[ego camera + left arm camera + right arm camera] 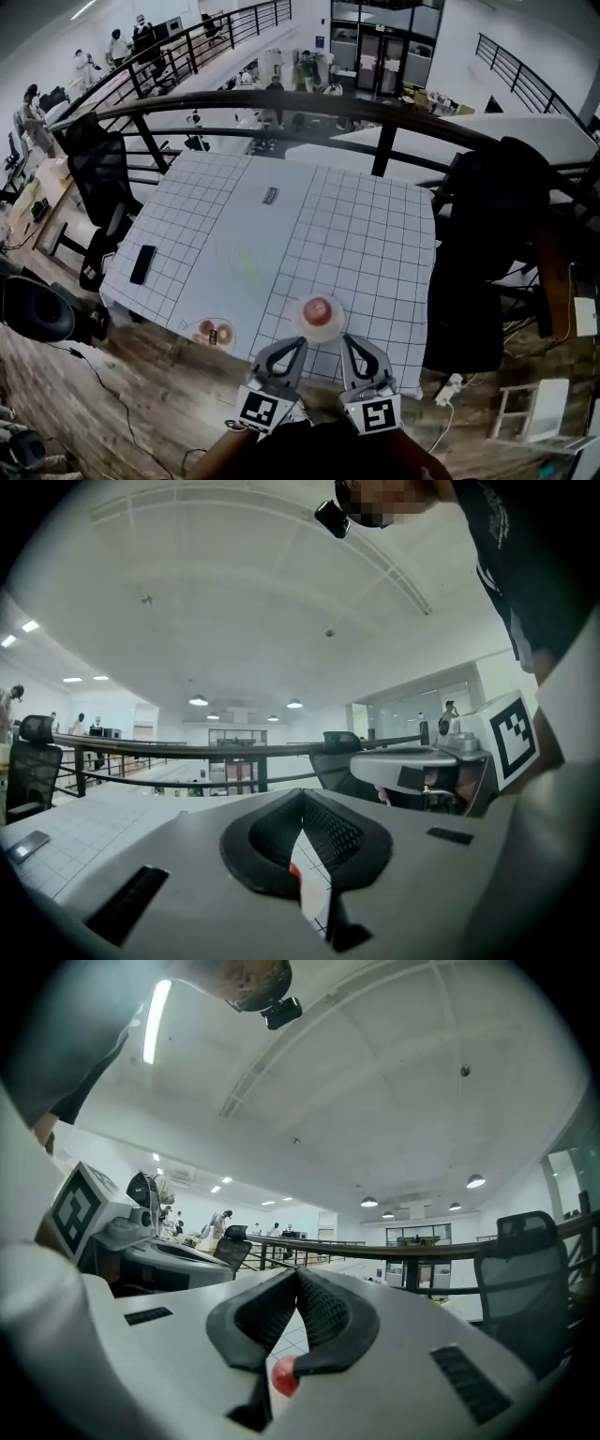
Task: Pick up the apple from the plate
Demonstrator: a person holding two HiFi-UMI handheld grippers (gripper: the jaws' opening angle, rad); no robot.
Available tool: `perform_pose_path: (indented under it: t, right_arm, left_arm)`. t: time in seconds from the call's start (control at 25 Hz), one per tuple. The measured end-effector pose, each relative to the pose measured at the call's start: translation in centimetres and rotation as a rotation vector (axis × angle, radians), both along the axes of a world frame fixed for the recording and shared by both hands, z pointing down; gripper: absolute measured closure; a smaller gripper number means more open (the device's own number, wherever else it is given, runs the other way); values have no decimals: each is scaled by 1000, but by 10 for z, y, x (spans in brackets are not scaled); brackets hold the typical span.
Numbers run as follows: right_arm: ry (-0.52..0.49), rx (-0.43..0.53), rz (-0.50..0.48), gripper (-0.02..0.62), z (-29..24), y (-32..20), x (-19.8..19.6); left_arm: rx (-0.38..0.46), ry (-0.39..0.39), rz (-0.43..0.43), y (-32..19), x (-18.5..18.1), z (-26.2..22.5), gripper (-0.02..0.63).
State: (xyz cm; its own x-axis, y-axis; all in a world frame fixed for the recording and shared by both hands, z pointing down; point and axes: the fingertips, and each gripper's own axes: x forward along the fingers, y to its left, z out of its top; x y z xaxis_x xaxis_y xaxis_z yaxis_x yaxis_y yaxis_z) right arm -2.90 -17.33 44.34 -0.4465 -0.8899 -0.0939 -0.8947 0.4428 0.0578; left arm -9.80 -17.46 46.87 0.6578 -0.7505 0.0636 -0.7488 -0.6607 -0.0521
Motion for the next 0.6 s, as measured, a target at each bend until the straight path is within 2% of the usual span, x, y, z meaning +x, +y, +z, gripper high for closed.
perform_pose_path:
  t: [0.24,0.44,0.6]
  right_arm:
    - [25,-8,57,572,2,-6,8]
    - [24,-41,68,572,9,-17,21]
    - [32,-65,39,572,18,-25,22]
  left_arm:
    - [-19,-2,54,-18,4,12,584]
    - [-48,-5,51,-28,15,20,584]
    - [-64,40,29,-35,15,22,584]
